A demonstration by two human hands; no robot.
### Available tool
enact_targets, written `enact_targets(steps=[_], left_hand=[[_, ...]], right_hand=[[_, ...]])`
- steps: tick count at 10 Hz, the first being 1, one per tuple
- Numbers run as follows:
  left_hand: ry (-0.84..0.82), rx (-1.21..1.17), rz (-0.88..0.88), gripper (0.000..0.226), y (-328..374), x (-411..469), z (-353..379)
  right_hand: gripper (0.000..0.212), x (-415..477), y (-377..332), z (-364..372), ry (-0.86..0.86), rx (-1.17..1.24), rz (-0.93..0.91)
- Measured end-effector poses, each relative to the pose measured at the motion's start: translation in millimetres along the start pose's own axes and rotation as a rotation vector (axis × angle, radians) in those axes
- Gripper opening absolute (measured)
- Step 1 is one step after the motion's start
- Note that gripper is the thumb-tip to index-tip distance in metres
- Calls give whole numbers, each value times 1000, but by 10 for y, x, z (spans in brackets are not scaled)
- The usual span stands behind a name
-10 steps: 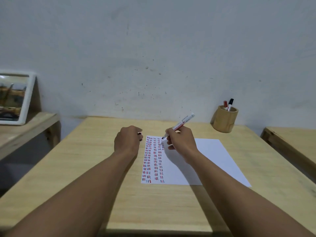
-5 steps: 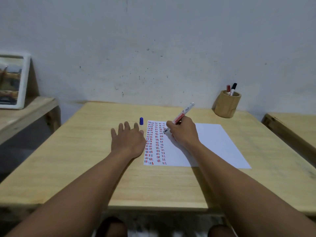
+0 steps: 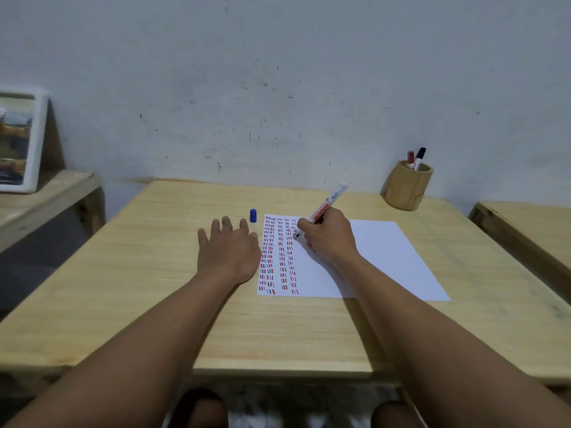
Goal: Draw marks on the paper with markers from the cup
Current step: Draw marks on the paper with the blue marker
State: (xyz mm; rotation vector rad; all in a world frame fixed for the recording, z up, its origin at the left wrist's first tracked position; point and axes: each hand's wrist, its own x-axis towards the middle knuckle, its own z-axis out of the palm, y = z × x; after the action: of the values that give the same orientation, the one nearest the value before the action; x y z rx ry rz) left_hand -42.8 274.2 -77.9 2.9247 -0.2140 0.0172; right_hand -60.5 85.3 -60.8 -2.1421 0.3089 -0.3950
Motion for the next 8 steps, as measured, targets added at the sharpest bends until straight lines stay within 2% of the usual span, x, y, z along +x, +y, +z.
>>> enact_targets(steps=[4, 5, 6, 7, 8], left_hand=[[-5, -48, -15, 59, 13, 3, 0], [74, -109, -52, 54, 22, 35, -7], [225, -279, -83, 48, 76, 81, -114], [237, -333, -1, 53, 103, 193, -206], [170, -294, 85, 49, 100, 320, -261]], right_hand=[[26, 20, 2, 3, -15, 3, 13], [27, 32, -5, -15, 33, 86, 48], [26, 67, -39, -67, 66, 186, 82], [20, 118, -85, -119, 71, 240, 88], [16, 135, -119, -168, 43, 354, 95]])
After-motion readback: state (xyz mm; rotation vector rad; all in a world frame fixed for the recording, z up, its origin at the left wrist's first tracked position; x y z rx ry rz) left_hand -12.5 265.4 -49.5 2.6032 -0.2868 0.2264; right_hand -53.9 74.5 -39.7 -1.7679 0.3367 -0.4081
